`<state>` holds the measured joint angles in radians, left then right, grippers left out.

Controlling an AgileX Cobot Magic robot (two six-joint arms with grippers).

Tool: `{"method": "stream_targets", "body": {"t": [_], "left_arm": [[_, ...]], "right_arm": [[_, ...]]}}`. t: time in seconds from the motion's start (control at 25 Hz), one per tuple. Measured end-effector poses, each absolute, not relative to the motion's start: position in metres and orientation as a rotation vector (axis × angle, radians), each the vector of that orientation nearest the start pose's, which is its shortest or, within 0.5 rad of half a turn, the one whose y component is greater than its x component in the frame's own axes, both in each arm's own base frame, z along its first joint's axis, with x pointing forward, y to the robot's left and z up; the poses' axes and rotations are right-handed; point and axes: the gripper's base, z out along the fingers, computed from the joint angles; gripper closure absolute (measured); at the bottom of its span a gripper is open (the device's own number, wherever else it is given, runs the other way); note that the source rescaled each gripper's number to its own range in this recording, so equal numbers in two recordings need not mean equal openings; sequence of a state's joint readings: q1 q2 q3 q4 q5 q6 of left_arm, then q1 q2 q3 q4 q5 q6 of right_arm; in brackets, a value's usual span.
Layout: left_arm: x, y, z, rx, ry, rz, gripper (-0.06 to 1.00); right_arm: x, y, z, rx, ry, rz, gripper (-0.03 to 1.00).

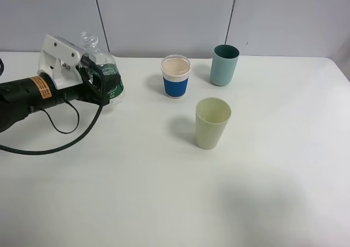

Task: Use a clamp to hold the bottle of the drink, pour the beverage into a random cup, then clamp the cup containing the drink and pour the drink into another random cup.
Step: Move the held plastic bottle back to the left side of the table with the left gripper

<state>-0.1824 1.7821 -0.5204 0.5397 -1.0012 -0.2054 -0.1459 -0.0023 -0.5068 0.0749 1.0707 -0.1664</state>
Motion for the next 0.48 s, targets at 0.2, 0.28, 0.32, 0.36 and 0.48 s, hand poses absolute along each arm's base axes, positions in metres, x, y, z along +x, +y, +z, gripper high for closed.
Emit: {"method": "stream_targets", "body": {"t": [0.2, 0.28, 0.32, 0.36, 0.48], "left_arm": [[0.284, -0.091, 0.132, 0.551, 1.778, -0.462, 0.88], [0.283, -0.091, 0.126, 0.551, 1.786, -0.467, 0.88], [0.283, -0.091, 0.123, 0.555, 1.789, -0.469, 0.88], [0.284, -0.092, 0.12, 0.556, 1.79, -0.469, 0.88], [0.284, -0.093, 0.114, 0.581, 1.765, -0.462, 0.88]], "right_arm": [[-0.006, 0.007, 0.279, -0.025, 2.044, -0.106, -0.03], [-0.006, 0.007, 0.279, -0.025, 2.044, -0.106, -0.03], [-0.006, 0.007, 0.279, -0.025, 2.044, -0.106, -0.03], [-0.006, 0.007, 0.279, -0.025, 2.044, -0.106, -0.03], [-0.006, 0.007, 0.279, -0.025, 2.044, -0.106, -0.03]]}}
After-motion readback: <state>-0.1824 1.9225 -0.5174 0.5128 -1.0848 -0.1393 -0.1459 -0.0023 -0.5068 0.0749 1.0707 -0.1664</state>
